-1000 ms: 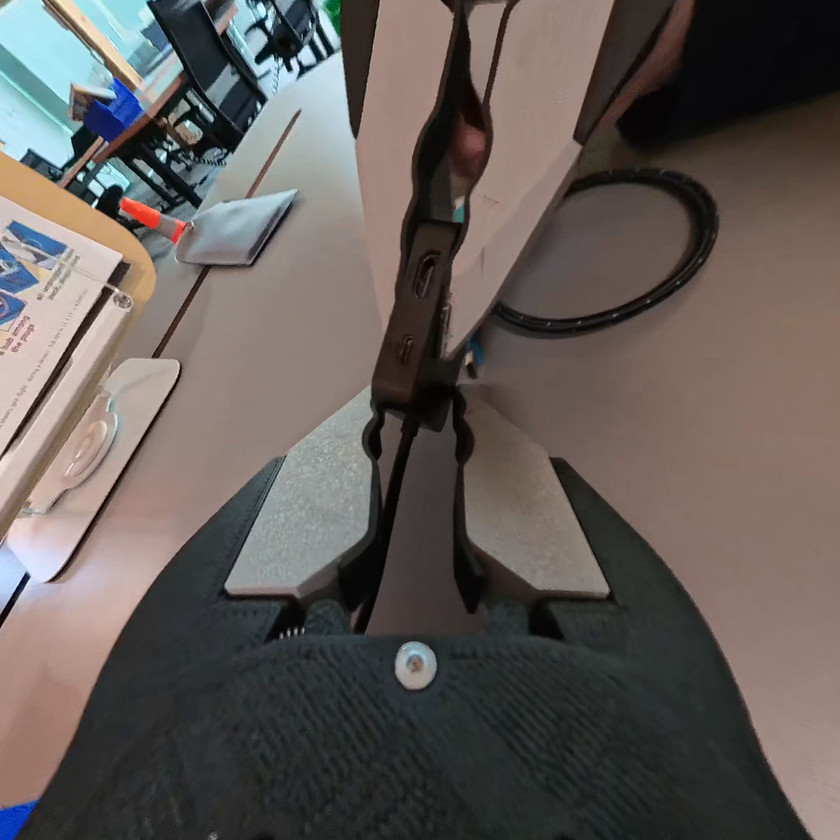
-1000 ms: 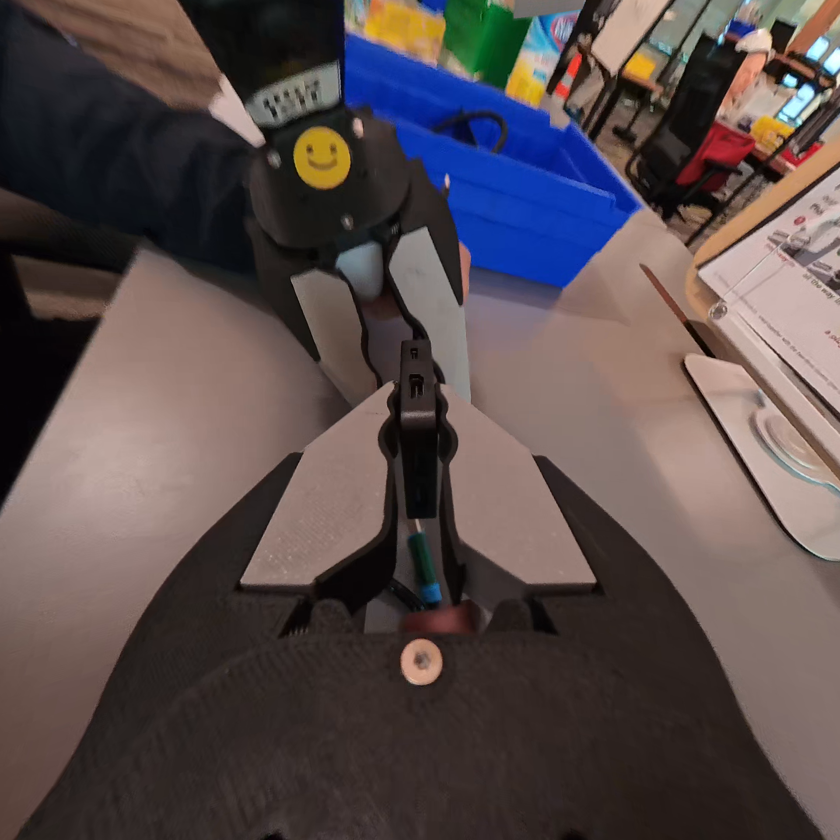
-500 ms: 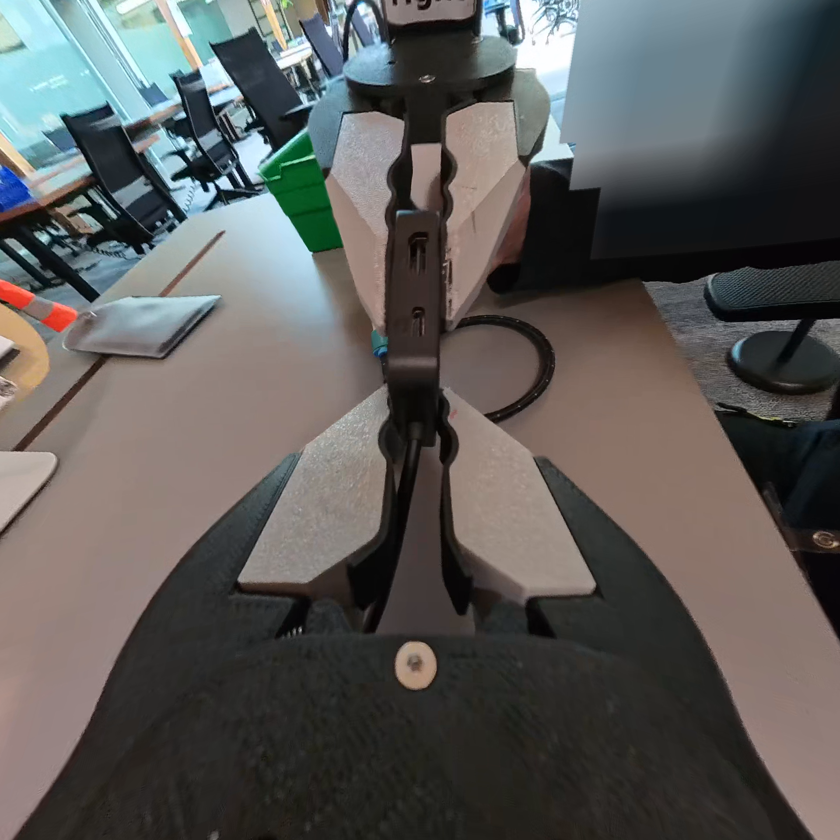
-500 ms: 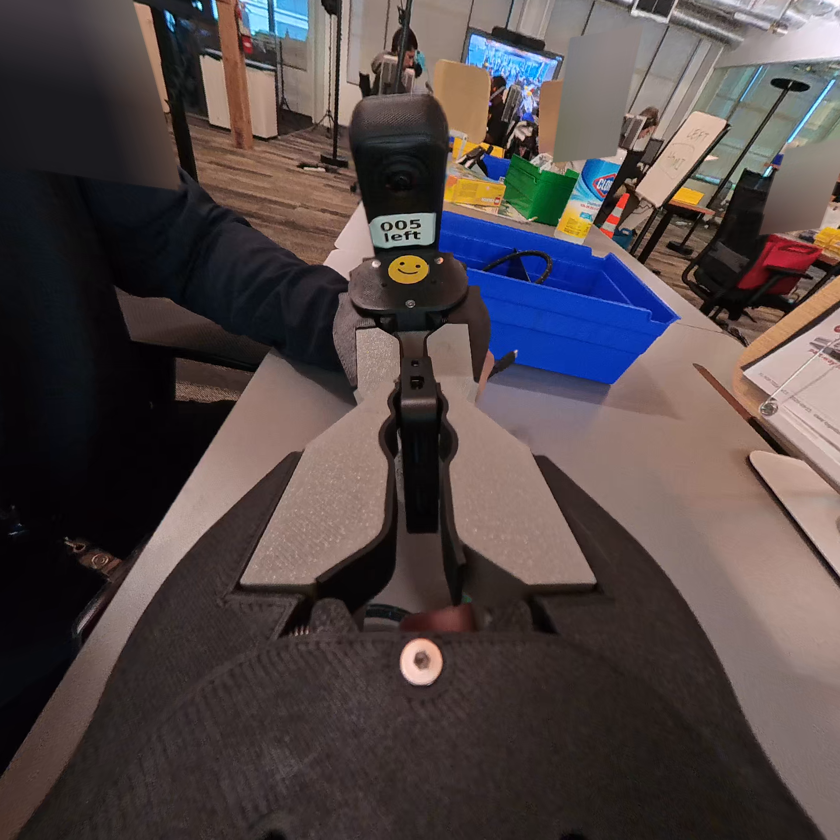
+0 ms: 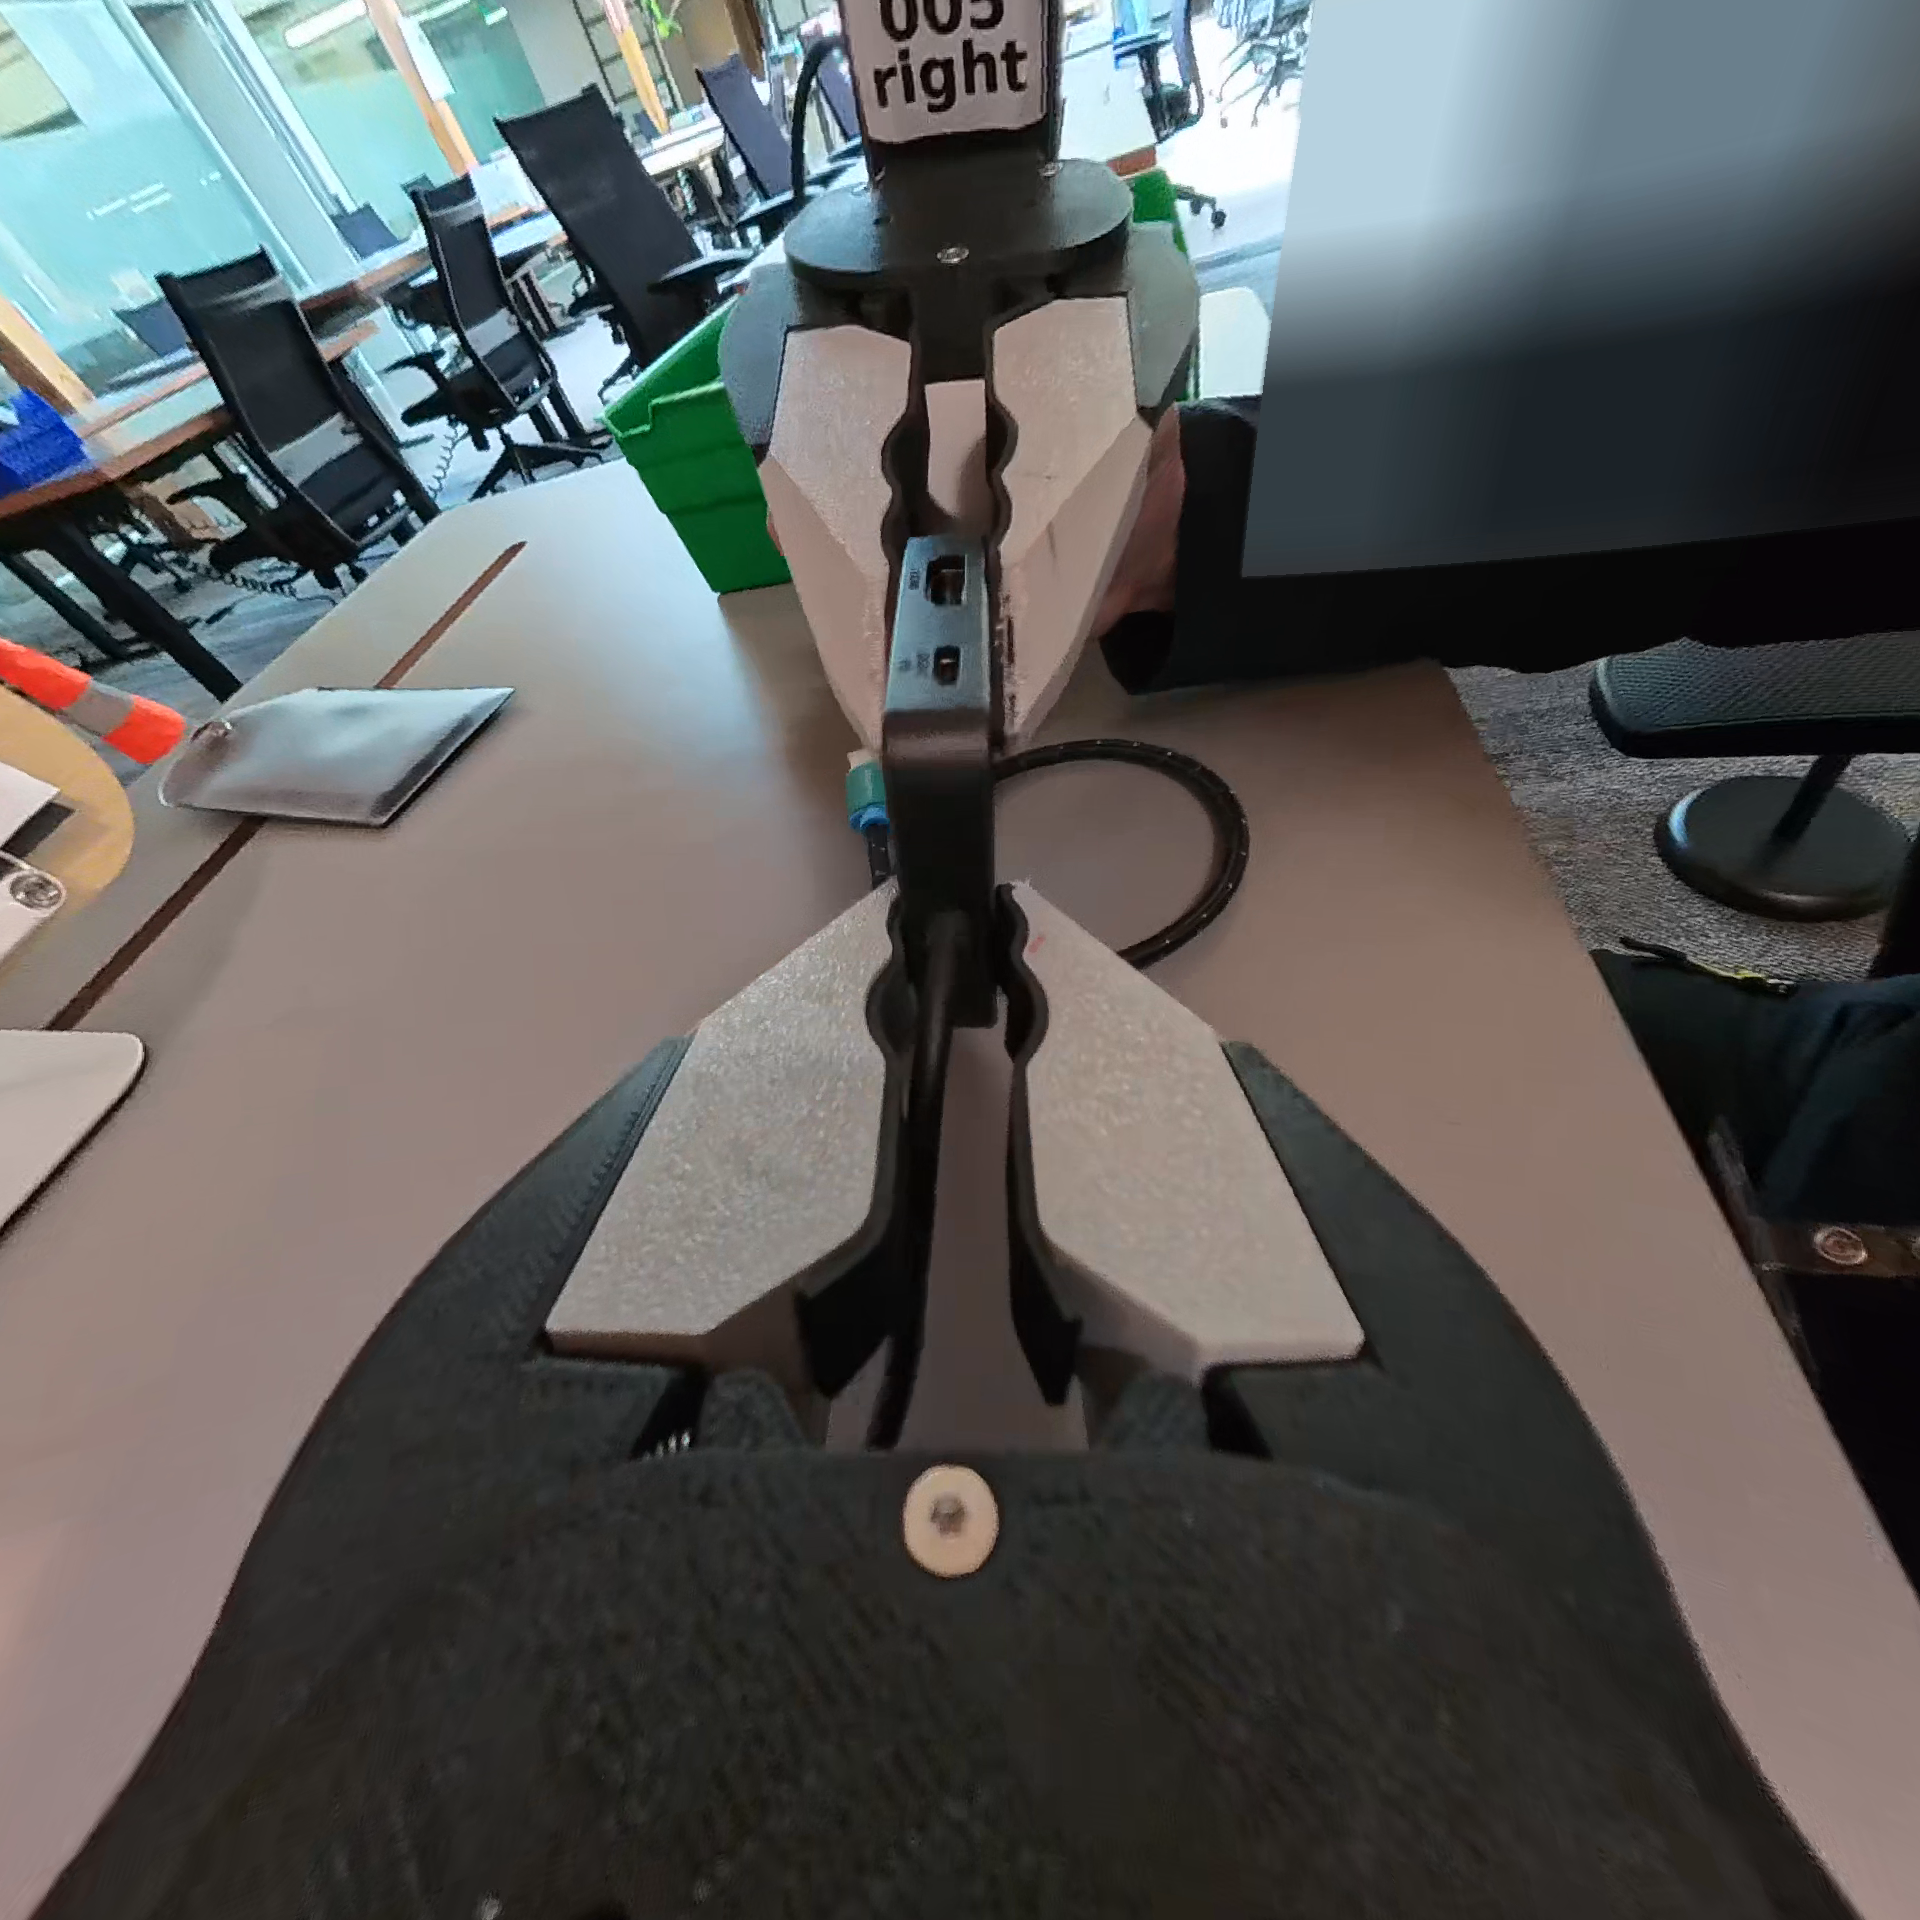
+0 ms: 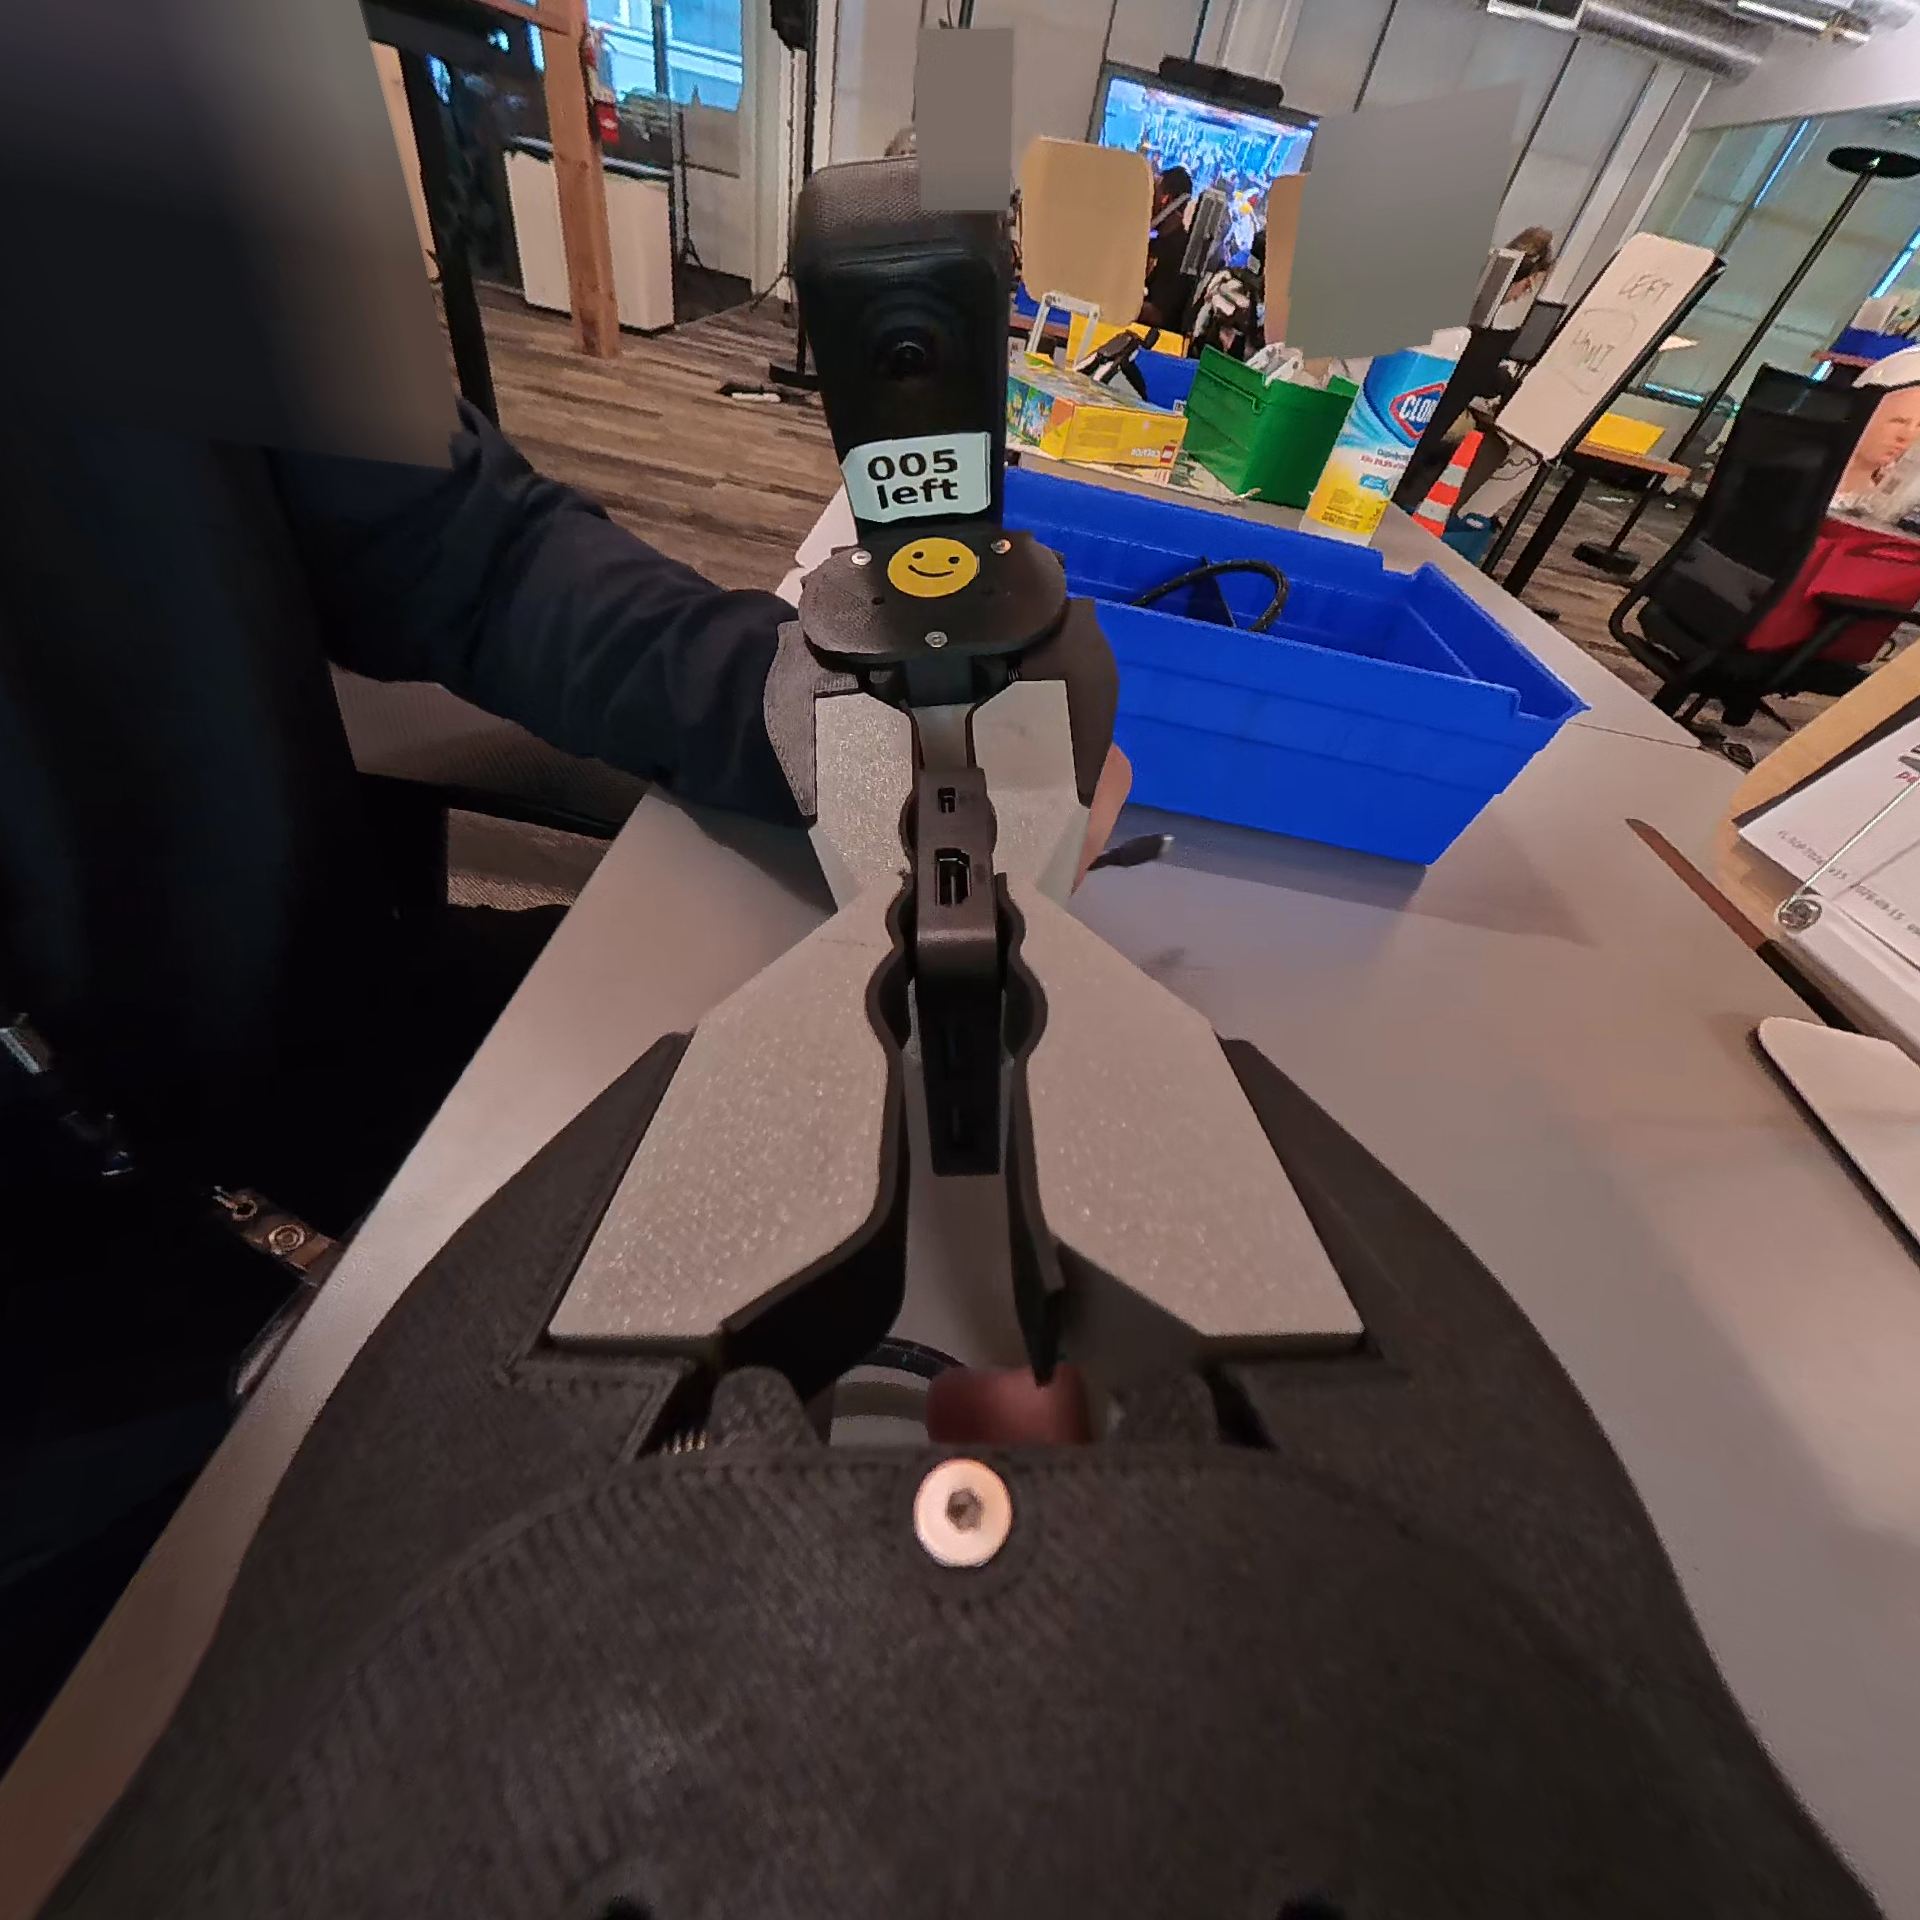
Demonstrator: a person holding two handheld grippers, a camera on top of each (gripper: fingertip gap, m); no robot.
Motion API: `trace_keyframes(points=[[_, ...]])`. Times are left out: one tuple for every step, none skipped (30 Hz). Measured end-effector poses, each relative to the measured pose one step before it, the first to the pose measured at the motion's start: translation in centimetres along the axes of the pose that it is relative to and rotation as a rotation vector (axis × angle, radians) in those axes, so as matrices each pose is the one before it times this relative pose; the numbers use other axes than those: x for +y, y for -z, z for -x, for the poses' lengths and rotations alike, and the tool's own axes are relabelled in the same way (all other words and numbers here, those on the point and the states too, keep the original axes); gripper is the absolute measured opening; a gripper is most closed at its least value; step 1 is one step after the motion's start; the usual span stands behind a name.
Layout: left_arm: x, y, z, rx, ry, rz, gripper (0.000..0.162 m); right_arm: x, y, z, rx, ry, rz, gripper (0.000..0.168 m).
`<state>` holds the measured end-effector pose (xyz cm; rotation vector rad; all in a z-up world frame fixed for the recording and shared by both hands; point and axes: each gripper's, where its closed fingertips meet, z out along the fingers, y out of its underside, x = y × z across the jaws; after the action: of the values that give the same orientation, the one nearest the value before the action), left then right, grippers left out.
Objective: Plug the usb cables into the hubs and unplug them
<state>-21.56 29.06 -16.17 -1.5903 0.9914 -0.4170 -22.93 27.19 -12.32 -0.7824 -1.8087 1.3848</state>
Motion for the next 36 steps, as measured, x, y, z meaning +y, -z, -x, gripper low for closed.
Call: trace_keyframes(points=[[0.172,-0.131,0.019,0.0024,0.0176,0.0040,0.011,0.182,-0.067,-0.027,-0.0009,0.0018,0.0027,0.010],[0.142,-0.138,-0.126,0.0120,0.0190,0.0014,0.011,0.134,-0.057,0.051,-0.0040,0.0012,0.0000,0.010],[0.084,-0.115,-0.110,0.0078,0.0109,-0.0021,0.010,0.077,-0.027,0.042,-0.0049,-0.0039,-0.0017,0.010],[0.006,-0.080,-0.059,0.0008,0.0013,-0.0040,0.010,0.007,0.006,0.044,-0.0055,-0.0063,-0.0046,0.010],[-0.089,-0.012,-0.096,0.0022,-0.0028,-0.0049,0.010,-0.069,0.038,0.050,-0.0068,-0.0024,-0.0107,0.010],[-0.294,0.086,-0.047,-0.0019,-0.0089,-0.0146,0.011,-0.073,0.035,0.062,-0.0059,0.0037,-0.0116,0.010],[-0.668,0.222,-0.025,-0.0031,-0.0036,-0.0339,0.011,0.047,-0.025,0.055,-0.0041,0.0076,-0.0049,0.010],[-0.769,0.285,-0.022,0.0020,0.0091,-0.0372,0.010,0.081,-0.099,0.044,-0.0017,0.0091,-0.0034,0.010],[-0.526,0.216,0.004,0.0042,0.0143,-0.0237,0.010,-0.074,-0.095,0.009,0.0013,0.0046,-0.0109,0.010],[-0.078,0.087,0.024,0.0031,0.0052,0.0008,0.010,-0.172,-0.083,-0.041,0.0016,-0.0034,-0.0129,0.010],[0.047,0.031,0.135,-0.0096,-0.0081,0.0082,0.011,-0.094,-0.076,-0.092,0.0012,-0.0058,-0.0089,0.010],[0.170,0.001,0.137,-0.0166,-0.0203,0.0159,0.011,0.026,-0.073,-0.075,0.0002,-0.0047,-0.0019,0.010],[0.184,0.000,0.135,-0.0188,-0.0278,0.0160,0.011,0.126,-0.051,-0.079,0.0014,-0.0037,0.0065,0.010],[0.210,-0.017,0.200,-0.0185,-0.0216,0.0151,0.011,0.227,-0.011,-0.113,0.0048,-0.0047,0.0164,0.011],[0.293,-0.048,0.197,-0.0115,-0.0112,0.0190,0.011,0.339,0.034,-0.181,0.0092,-0.0085,0.0274,0.012],[0.369,-0.045,0.283,-0.0145,-0.0084,0.0230,0.011,0.341,0.097,-0.321,0.0176,-0.0094,0.0276,0.013],[0.423,0.008,0.392,-0.0215,-0.0132,0.0246,0.011,0.230,0.211,-0.434,0.0256,-0.0050,0.0195,0.014],[0.414,0.045,0.346,-0.0166,-0.0096,0.0225,0.011,0.122,0.280,-0.413,0.0270,0.0019,0.0126,0.014],[0.333,0.073,0.216,-0.0058,0.0005,0.0157,0.011,0.084,0.277,-0.283,0.0230,0.0079,0.0094,0.015],[0.207,0.081,0.163,-0.0038,0.0025,0.0069,0.011,0.089,0.183,-0.158,0.0168,0.0109,0.0081,0.016],[0.090,0.076,0.080,-0.0011,-0.0002,0.0017,0.011,0.019,0.038,-0.033,0.0109,0.0117,0.0042,0.017],[-0.024,0.049,0.011,0.0016,-0.0014,-0.0023,0.011,0.018,-0.102,0.005,0.0074,0.0124,0.0032,0.018],[-0.136,0.033,-0.066,0.0018,-0.0053,-0.0064,0.011,0.219,-0.233,0.004,0.0075,0.0141,0.0148,0.018],[-0.144,0.002,-0.118,0.0025,-0.0075,-0.0044,0.011,0.427,-0.307,-0.023,0.0091,0.0150,0.0281,0.020],[-0.079,-0.036,-0.136,0.0018,-0.0084,0.0015,0.011,0.401,-0.353,0.067,0.0042,0.0135,0.0257,0.022],[0.021,-0.076,-0.114,-0.0010,-0.0110,0.0068,0.011,0.194,-0.331,0.219,-0.0049,0.0082,0.0121,0.025],[0.142,-0.105,-0.085,-0.0032,-0.0128,0.0120,0.011,-0.004,-0.298,0.264,-0.0106,-0.0004,0.0010,0.025],[0.183,-0.125,-0.096,-0.0007,-0.0119,0.0127,0.011,-0.100,-0.227,0.212,-0.0113,-0.0070,-0.0050,0.025],[0.184,-0.125,-0.092,0.0019,-0.0061,0.0111,0.011,-0.116,-0.176,0.119,-0.0090,-0.0092,-0.0067,0.026],[0.147,-0.079,-0.041,0.0001,-0.0030,0.0068,0.011,-0.040,-0.097,0.061,-0.0060,-0.0089,-0.0027,0.025],[0.113,-0.029,-0.019,0.0021,-0.0005,0.0046,0.011,0.052,-0.024,0.000,-0.0043,-0.0062,0.0020,0.024],[0.156,-0.026,-0.035,0.0043,0.0023,0.0060,0.011,-0.001,0.100,-0.045,-0.0004,-0.0007,-0.0002,0.014],[0.008,-0.044,-0.027,0.0032,0.0035,-0.0024,0.011,-0.039,0.102,0.010,0.0008,0.0085,0.0002,0.013],[-0.047,-0.048,-0.070,0.0076,0.0105,-0.0024,0.011,-0.004,0.039,0.046,0.0011,0.0110,0.0025,0.013],[0.019,-0.035,-0.032,0.0062,0.0057,-0.0005,0.012,0.020,0.007,-0.005,0.0035,0.0057,0.0025,0.012],[-0.019,-0.010,0.034,0.0011,0.0058,-0.0046,0.012,-0.016,0.004,-0.022,0.0038,0.0025,0.0006,0.011]])
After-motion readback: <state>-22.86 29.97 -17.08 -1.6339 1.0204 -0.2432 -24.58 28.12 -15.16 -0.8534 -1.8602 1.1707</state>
